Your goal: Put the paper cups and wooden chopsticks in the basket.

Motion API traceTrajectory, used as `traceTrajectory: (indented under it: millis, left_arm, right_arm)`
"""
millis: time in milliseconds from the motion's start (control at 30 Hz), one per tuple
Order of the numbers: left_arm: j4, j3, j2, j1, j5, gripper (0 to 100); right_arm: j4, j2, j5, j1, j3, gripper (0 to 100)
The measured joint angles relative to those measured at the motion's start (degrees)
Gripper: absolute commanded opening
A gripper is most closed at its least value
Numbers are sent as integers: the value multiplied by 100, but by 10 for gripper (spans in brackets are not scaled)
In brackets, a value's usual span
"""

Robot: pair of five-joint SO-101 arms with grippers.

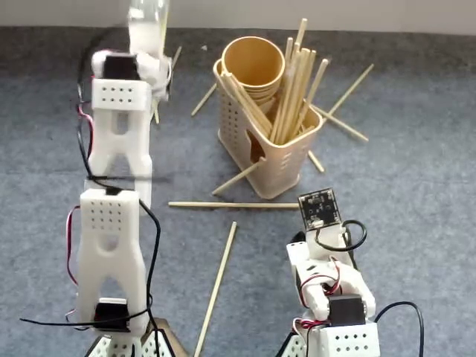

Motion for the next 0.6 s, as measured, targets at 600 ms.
traceTrajectory:
  millis: [600]
  left_arm:
    - [-1363,-1240,-2031,3429,-9,18]
  right_arm:
    - [0,0,0,0,0,275]
